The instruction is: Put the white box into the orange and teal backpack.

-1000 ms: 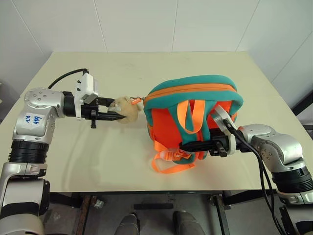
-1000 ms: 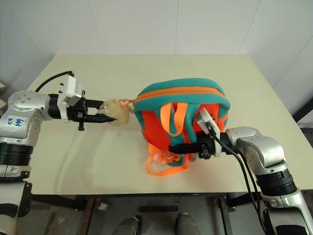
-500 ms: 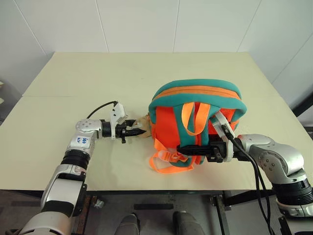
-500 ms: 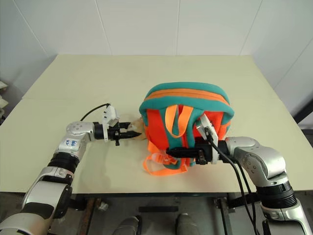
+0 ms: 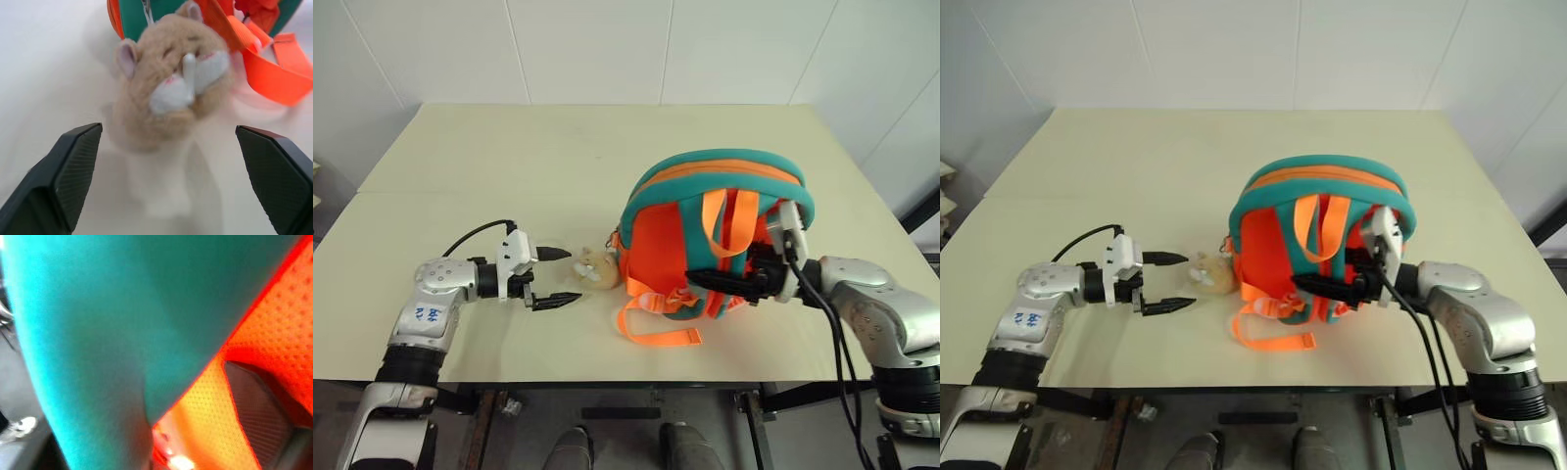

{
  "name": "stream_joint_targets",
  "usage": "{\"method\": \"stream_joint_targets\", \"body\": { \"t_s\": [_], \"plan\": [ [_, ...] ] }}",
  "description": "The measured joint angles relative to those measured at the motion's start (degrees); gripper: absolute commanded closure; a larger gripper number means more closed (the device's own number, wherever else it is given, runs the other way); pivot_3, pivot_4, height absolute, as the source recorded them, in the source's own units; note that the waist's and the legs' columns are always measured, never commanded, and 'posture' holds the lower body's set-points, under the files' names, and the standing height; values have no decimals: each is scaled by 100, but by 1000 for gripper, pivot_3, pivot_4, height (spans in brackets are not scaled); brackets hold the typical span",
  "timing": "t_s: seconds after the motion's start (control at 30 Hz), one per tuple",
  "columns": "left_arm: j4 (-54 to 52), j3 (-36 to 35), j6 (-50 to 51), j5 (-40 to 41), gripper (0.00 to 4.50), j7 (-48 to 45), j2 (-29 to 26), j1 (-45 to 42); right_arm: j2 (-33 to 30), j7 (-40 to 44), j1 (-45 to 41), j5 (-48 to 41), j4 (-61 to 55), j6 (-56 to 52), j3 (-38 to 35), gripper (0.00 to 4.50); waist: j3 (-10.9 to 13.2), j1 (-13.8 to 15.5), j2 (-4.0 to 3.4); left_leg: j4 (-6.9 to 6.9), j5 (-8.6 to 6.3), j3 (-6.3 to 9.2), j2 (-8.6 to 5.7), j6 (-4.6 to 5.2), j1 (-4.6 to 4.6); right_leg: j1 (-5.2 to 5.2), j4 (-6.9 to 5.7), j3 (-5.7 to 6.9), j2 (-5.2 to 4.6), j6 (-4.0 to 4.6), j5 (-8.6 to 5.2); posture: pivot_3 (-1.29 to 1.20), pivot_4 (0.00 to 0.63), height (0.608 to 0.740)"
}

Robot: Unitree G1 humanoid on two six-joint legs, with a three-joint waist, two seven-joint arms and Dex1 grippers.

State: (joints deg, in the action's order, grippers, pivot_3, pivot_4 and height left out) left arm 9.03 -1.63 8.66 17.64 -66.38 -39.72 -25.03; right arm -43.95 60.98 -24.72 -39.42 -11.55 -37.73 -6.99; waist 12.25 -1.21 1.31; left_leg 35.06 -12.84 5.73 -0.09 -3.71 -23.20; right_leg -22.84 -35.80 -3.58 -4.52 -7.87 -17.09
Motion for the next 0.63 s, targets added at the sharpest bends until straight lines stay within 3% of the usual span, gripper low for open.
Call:
{"method": "stream_joint_targets", "body": {
  "t_s": [0.23,0.63],
  "plan": [
    [-656,-425,585,385,0,38,-376,190,-763,633,465,172,367,438,-507,15,0,-20,0,1,0,-3,0,2,4,5,4,0,0,2,-1,0,150,740],
    [-1355,-518,1063,905,0,285,-303,347,-1036,673,1474,966,930,1502,-996,15,1,-57,-1,1,-2,-11,1,3,8,8,11,-4,1,1,0,0,150,740]
  ]
}}
